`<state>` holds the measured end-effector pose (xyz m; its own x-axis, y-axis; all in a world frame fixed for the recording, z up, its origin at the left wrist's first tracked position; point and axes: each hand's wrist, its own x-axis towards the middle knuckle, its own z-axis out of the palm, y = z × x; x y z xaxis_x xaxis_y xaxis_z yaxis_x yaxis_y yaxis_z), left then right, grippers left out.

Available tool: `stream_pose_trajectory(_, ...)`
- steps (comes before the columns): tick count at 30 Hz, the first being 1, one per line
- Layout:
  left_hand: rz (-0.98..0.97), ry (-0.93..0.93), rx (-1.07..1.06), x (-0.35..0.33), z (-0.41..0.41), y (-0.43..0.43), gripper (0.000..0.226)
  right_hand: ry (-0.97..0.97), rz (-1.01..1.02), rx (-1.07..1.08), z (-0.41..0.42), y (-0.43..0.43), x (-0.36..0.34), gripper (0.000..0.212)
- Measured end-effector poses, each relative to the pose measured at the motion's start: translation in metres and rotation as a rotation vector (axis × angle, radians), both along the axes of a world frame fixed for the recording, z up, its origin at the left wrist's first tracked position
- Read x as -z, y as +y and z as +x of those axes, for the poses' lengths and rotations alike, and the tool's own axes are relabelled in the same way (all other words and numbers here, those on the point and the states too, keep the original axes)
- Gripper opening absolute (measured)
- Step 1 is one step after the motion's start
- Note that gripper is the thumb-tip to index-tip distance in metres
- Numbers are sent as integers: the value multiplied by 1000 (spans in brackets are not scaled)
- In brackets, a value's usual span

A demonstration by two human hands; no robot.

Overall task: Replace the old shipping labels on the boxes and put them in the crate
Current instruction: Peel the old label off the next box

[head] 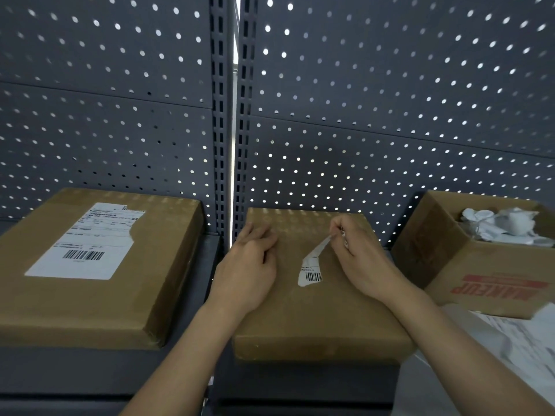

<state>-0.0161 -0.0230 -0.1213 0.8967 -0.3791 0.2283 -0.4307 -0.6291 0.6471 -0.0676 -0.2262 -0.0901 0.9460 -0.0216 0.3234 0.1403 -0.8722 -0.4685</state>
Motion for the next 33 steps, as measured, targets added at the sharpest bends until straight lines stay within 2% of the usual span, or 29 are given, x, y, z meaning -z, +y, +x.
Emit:
stream_pose_trajectory(7, 21, -6, 12, 2, 2, 0, 44, 63, 143, -41, -6, 8, -10, 29)
stream_pose_trajectory(12, 15, 10, 8, -1, 0, 0, 44, 136, 258, -69, -3, -1, -11, 12)
stream_pose_trajectory(16, 16, 19, 10, -1, 0, 0, 45, 147, 271, -153, -8, -3, -8, 22)
stream_pose_trajectory(20, 23, 21, 3, -2, 0, 0, 44, 171, 394, -157, -9, -4, -11, 6)
stream_pose_trajectory(22, 24, 19, 3, -1, 0, -1, 44, 178, 408, -144, -8, -1, -12, 17)
stream_pose_trajectory(29, 18, 20, 5, -1, 1, 0, 44, 49, 347, -146, -14, 9, -9, 35)
stream_pose_trajectory(33, 16, 26, 9, 0, 2, 0, 44, -80, 363, -127, -16, 15, -9, 32)
